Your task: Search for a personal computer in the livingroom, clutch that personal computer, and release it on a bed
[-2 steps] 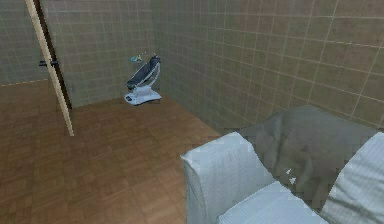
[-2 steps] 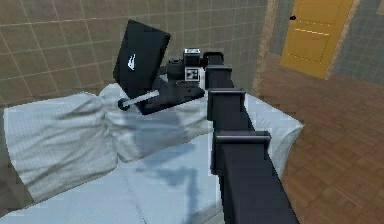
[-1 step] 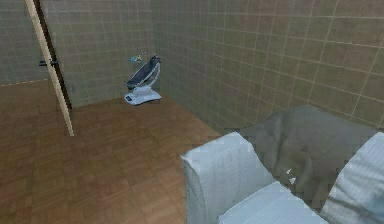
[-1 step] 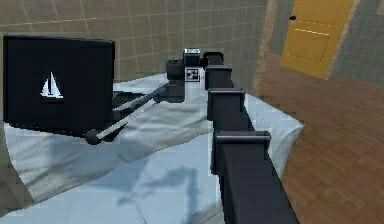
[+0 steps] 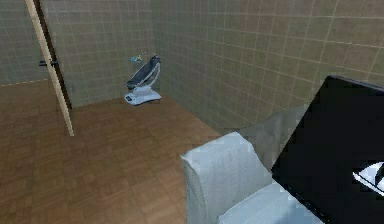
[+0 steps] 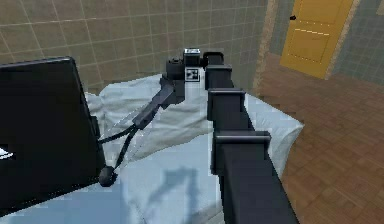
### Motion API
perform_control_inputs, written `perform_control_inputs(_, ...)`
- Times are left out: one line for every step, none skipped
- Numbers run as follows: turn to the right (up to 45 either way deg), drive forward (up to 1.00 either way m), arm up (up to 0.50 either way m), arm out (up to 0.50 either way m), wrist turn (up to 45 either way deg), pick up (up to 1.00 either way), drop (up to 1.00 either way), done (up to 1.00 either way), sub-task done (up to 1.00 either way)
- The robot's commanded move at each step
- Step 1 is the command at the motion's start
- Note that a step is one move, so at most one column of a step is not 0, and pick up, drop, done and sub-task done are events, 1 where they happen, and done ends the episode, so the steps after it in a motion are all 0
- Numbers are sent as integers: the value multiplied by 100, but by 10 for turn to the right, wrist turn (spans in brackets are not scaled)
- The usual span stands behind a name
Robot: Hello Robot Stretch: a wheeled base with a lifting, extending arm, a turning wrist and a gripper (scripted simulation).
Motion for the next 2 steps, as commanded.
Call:
perform_control_inputs(0, 0, 0, -32, 0, 0, 0, 0, 0)
perform_control_inputs(-450, 0, 0, 0, 0, 0, 0, 0, 0)
